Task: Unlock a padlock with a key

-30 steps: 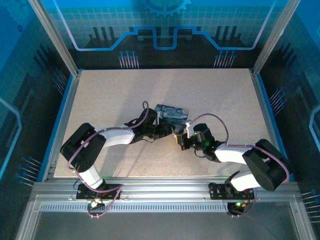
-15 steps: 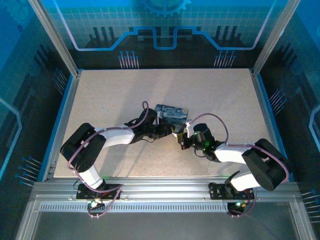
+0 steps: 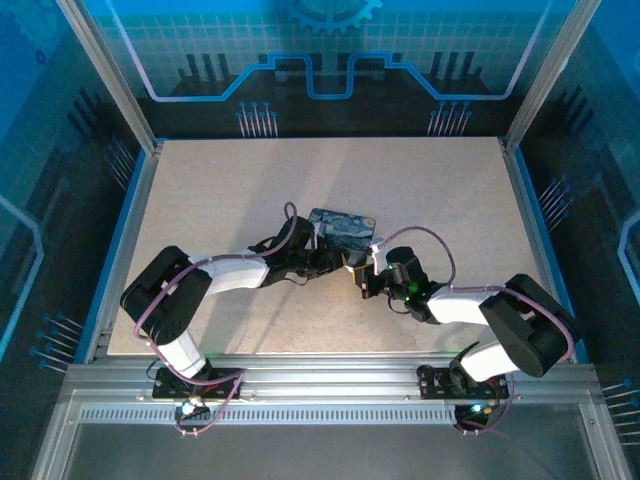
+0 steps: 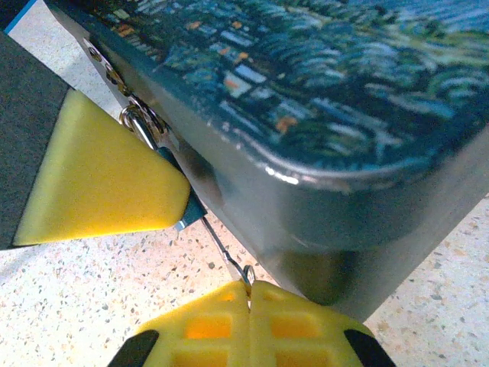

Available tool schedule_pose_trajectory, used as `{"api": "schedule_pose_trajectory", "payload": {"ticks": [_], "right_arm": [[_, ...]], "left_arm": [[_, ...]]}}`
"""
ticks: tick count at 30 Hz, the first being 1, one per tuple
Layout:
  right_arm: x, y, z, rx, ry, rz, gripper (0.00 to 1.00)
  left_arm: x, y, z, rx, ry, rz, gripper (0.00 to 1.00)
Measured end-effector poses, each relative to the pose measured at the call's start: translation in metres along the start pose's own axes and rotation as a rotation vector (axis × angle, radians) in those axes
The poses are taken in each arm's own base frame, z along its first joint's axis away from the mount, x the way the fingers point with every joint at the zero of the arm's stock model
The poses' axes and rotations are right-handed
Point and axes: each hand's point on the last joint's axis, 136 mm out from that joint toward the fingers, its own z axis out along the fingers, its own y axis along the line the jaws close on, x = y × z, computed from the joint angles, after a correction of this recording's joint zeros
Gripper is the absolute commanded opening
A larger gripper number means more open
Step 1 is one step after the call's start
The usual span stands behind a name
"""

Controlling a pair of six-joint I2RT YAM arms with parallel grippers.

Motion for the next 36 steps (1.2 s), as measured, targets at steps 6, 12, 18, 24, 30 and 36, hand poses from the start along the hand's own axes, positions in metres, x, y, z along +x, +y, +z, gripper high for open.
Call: {"api": "schedule_pose_trajectory", "payload": {"ticks": [6,12,18,24,30,36], "right_arm": [[-0.0024,0.002,0.0018,-0.013,-0.012,-0.002,0.01],[-0.0036,0.0049,0.0024,-0.03,-0.017,0.004,0.01],[-0.0004,0.0069,0.0054,-0.049,-0.007,0.018,0.01],[0.0017,0.0068,0.0088,-0.057,-0.005,0.021,0.01],[-0.0002,0.0072,0.0089,-0.076,-0.009,0.026,0.0],[-0.0033,0.0046,0.0084,-0.105,-0.013,0.04,0.0]], "left_arm": [[-0.0019,0.0012,-0.0004,-0.004,-0.007,-0.002,0.16],[-0.0036,0.0021,-0.0008,-0.006,-0.012,-0.005,0.16],[-0.0048,0.0024,-0.0012,-0.005,-0.015,-0.028,0.16],[-0.0052,0.0014,-0.0019,-0.003,-0.016,-0.03,0.16],[-0.0065,-0.0027,-0.0047,0.007,-0.022,-0.025,0.16],[-0.0071,-0.0048,-0.0064,0.011,-0.025,-0.02,0.16]]}}
